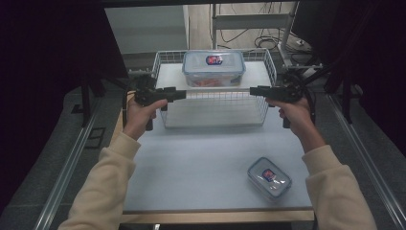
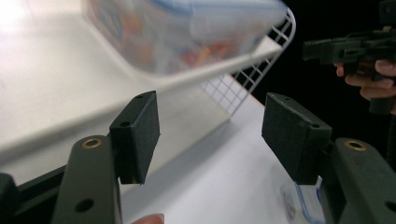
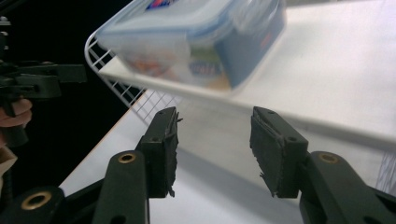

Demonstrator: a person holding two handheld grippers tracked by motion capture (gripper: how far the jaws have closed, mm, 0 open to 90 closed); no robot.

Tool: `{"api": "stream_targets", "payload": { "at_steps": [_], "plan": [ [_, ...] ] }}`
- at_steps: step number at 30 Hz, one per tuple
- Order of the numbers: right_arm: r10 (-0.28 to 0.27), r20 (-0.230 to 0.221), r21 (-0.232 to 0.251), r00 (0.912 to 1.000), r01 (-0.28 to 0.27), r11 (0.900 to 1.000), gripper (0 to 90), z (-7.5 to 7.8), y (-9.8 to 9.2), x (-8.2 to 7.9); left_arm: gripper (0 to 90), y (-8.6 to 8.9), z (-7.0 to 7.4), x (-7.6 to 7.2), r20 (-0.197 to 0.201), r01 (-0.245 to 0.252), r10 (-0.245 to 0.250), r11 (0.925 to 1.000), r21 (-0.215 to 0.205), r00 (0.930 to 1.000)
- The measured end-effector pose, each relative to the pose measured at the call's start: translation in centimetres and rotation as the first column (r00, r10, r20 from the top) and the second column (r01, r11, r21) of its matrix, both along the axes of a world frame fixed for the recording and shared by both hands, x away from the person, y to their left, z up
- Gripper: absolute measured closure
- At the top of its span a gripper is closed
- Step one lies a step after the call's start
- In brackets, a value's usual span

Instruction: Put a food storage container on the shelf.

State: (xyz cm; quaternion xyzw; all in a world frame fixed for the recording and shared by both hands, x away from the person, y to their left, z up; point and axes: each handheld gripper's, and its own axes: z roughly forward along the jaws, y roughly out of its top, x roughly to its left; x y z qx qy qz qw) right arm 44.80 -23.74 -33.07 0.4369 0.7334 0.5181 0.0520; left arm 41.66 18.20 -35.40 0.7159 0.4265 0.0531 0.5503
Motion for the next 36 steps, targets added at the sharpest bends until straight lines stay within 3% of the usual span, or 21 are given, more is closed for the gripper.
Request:
{"api": "stream_targets", "payload": {
  "at_steps": [1,2,3,13,22,30,36],
  "plan": [
    [0.007,-0.003,-0.002,1.0000,-0.007,1.000,50.7,-0.3,-0.2,-0.3,36.3,0.1,-0.9,-0.7,-0.004,0.006,-0.006,0.9999,-0.010,1.0000],
    [0.007,-0.003,-0.002,1.0000,-0.007,1.000,50.7,-0.3,-0.2,-0.3,36.2,0.1,-0.9,-0.7,-0.004,0.006,-0.006,0.9999,-0.010,1.0000],
    [0.017,-0.005,-0.006,0.9998,-0.017,1.000,50.0,-1.1,-0.5,-1.0,36.3,0.1,-1.7,-1.4,-0.003,0.005,-0.005,1.0000,-0.004,1.0000],
    [0.056,-0.005,0.007,0.9984,-0.056,0.998,48.0,-4.8,-2.1,-3.9,36.1,-0.7,-5.6,-4.3,-0.022,0.061,-0.060,0.9977,0.029,0.9979],
    [0.080,-0.010,-0.055,0.9968,-0.080,0.995,46.3,-8.0,-2.9,-7.0,35.4,-1.4,-8.5,-6.6,-0.033,0.091,-0.089,0.9944,0.053,0.9955],
    [0.096,-0.025,-0.073,0.9951,-0.098,0.993,44.9,-10.3,-3.3,-8.9,35.0,-2.0,-10.0,-7.7,-0.064,0.117,-0.112,0.9904,0.074,0.9916],
    [0.098,-0.030,-0.078,0.9947,-0.100,0.992,43.9,-10.7,-3.3,-9.3,34.8,-2.2,-10.6,-8.2,-0.074,0.113,-0.107,0.9906,0.077,0.9915]
  ]
}}
